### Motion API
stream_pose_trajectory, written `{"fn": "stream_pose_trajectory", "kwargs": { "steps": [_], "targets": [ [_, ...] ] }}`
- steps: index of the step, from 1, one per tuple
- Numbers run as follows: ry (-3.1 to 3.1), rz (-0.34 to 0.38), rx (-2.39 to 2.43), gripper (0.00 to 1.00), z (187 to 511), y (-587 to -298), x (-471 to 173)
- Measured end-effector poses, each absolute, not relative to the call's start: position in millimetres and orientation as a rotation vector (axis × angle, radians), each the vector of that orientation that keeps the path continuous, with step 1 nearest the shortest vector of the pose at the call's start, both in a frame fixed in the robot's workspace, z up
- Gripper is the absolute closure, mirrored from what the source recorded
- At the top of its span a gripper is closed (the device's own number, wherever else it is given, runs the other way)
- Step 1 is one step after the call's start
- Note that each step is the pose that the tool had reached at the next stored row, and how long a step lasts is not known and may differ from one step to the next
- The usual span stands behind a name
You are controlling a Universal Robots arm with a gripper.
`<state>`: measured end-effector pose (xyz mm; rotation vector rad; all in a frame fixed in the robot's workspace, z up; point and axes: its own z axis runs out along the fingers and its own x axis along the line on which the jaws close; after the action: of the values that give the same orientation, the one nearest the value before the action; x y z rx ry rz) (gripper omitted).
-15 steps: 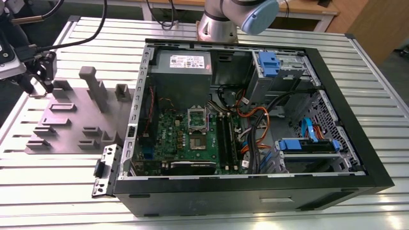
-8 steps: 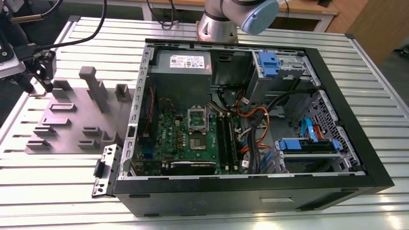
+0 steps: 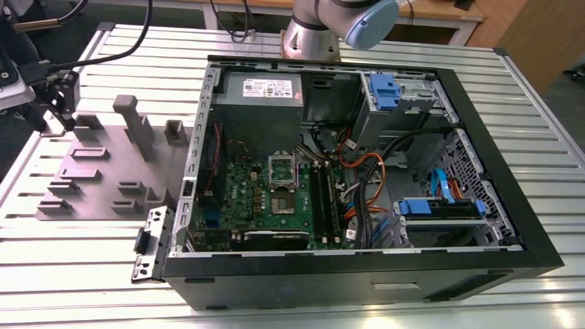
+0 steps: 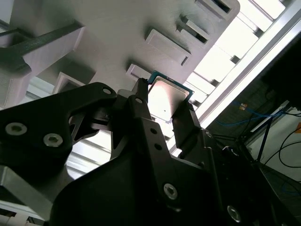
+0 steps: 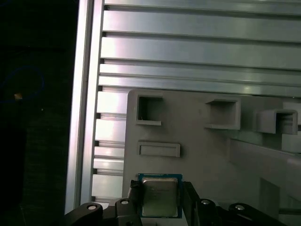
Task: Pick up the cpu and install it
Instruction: 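Pick up the cpu and move it towards the insertion slot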
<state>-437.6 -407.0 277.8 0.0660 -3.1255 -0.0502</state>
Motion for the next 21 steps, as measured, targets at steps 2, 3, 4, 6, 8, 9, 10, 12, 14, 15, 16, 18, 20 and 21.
{"fn": "stream_pose_trajectory", "kwargs": {
  "steps": [2, 3, 4, 6, 8, 9, 10, 12, 14, 15, 16, 18, 20, 21],
  "targets": [
    [-3.126, -0.050, 0.066, 0.55, 278.3, -407.0, -437.6],
    [-3.125, -0.050, 0.066, 0.55, 278.5, -407.0, -437.6],
    [-3.126, -0.050, 0.066, 0.55, 278.6, -407.0, -437.6],
    [-3.125, -0.050, 0.066, 0.55, 279.1, -407.0, -437.6],
    [-3.125, -0.050, 0.066, 0.55, 279.4, -407.0, -437.6],
    [-3.125, -0.050, 0.066, 0.55, 279.8, -407.0, -437.6],
    [-3.125, -0.050, 0.066, 0.55, 280.1, -407.0, -437.6],
    [-3.125, -0.050, 0.066, 0.55, 280.9, -407.0, -437.6],
    [-3.125, -0.050, 0.066, 0.55, 281.7, -407.0, -437.6],
    [-3.125, -0.050, 0.066, 0.55, 282.5, -407.0, -437.6],
    [-3.125, -0.050, 0.066, 0.55, 283.2, -407.0, -437.6],
    [-3.125, -0.050, 0.066, 0.55, 284.7, -407.0, -437.6],
    [-3.125, -0.050, 0.066, 0.55, 286.7, -407.0, -437.6],
    [-3.125, -0.050, 0.066, 0.55, 287.6, -407.0, -437.6]
  ]
}}
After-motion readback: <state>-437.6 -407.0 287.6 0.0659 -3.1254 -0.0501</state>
